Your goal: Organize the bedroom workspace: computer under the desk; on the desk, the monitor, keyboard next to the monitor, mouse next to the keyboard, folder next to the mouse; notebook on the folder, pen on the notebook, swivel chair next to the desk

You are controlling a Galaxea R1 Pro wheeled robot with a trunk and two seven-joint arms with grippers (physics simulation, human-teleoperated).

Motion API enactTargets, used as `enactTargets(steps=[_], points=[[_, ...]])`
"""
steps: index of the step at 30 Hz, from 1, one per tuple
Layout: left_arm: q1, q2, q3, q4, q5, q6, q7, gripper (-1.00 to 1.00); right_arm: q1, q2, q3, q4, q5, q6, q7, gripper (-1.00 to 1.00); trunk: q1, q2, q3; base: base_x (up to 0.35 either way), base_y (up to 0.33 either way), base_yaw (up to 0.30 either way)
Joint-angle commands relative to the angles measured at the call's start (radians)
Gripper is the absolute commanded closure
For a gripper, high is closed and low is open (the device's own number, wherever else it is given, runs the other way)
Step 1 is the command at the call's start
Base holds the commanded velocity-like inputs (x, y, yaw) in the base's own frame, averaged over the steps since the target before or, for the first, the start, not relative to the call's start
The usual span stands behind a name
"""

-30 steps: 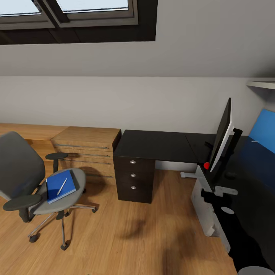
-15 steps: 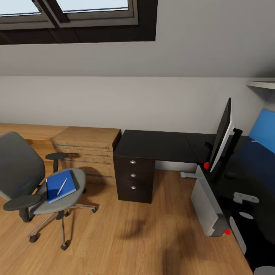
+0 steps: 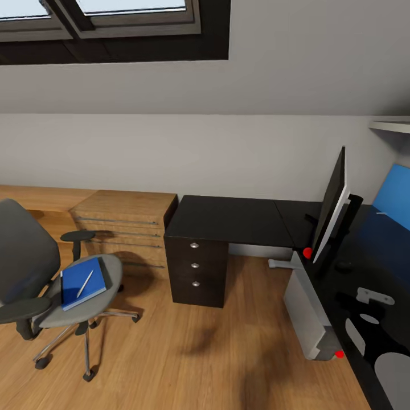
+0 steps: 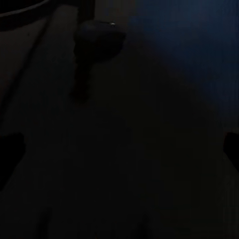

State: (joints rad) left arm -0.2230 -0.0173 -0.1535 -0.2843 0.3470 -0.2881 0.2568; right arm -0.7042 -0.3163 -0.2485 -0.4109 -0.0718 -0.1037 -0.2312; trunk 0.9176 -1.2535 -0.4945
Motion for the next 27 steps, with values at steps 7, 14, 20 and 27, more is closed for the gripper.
enactTargets(steps=[7,14,20,27], points=[[-0.001,0.000,-0.008,0.004,0.006,-0.003,0.007,-1.00,-0.007,-0.002,-0.006,0.015,-0.013,-0.045,-0.005,-1.00,0.000,-0.001,-0.001,0.023,-0.016,0.000],[-0.001,0.000,-0.008,0.004,0.006,-0.003,0.007,-1.00,-0.008,-0.001,-0.014,0.020,-0.037,-0.009,-0.007,-1.00,0.000,-0.001,-0.001,0.003,-0.002,0.000],[-0.001,0.000,-0.008,0.004,0.006,-0.003,0.007,-1.00,-0.008,0.007,-0.016,-0.015,-0.041,0.024,-0.012,-1.00,0.000,-0.001,-0.001,0.000,0.000,0.000],[-0.001,0.000,-0.008,0.004,0.006,-0.003,0.007,-1.00,-0.008,0.060,-0.017,-0.077,-0.040,0.038,-0.035,-1.00,0.000,-0.001,-0.001,0.000,0.000,0.000]])
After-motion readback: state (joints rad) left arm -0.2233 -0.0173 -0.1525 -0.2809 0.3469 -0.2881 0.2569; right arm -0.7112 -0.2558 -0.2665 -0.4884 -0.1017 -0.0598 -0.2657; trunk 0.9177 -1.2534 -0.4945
